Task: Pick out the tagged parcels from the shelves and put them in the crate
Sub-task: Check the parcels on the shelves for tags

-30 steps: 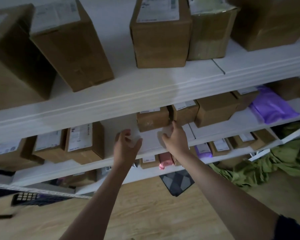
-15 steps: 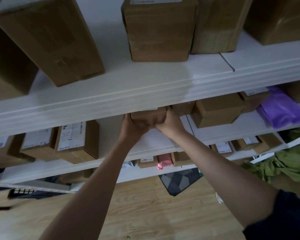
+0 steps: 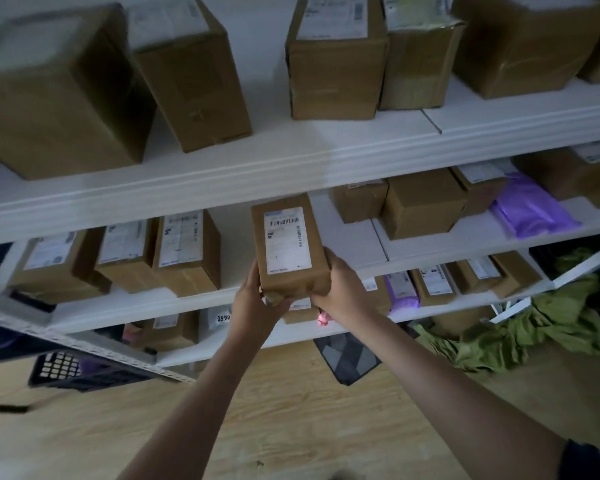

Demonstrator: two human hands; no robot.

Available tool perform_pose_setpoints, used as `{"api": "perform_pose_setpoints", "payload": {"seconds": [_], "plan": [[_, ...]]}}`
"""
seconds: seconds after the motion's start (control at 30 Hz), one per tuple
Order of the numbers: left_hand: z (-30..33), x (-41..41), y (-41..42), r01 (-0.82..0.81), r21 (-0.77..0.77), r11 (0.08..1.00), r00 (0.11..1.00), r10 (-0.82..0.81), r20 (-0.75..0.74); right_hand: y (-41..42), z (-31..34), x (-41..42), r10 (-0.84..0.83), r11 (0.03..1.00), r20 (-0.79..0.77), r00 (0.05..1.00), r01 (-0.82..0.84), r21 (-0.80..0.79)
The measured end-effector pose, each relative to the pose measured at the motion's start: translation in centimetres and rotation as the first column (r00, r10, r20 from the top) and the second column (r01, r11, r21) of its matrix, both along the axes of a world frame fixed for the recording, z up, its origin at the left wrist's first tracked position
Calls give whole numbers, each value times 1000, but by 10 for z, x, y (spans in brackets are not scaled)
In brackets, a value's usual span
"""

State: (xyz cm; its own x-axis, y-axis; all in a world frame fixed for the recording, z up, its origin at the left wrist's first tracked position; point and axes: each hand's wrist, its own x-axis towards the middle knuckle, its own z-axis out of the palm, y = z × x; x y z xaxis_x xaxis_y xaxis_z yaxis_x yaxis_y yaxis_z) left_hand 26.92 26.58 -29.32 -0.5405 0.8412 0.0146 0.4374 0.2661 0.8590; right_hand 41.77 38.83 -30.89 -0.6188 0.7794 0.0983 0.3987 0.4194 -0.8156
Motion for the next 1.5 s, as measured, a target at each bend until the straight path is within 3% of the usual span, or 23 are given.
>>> {"api": "perform_pose_setpoints", "payload": {"seconds": [0.17, 0.73, 1.07, 1.27, 1.5], "plan": [[14, 18, -49, 22, 112, 993, 999, -16, -49, -53, 15, 22, -23, 998, -68, 997, 27, 49], [38, 37, -116, 12, 151, 988, 999, -5, -48, -115, 38, 37, -28, 996, -116, 993, 38, 82], [25, 20, -88, -1, 104, 995, 1000, 1, 7, -90, 29, 18, -44, 999, -84, 995, 46, 21], [10, -14, -48, -10, 47, 999, 999, 12, -45, -49, 16, -23, -16, 1000, -51, 999, 16, 0], [-11, -47, -10, -137, -84, 987, 989, 131, -71, -1, -14, -59, 44, 998, 14, 999, -43, -46]]}}
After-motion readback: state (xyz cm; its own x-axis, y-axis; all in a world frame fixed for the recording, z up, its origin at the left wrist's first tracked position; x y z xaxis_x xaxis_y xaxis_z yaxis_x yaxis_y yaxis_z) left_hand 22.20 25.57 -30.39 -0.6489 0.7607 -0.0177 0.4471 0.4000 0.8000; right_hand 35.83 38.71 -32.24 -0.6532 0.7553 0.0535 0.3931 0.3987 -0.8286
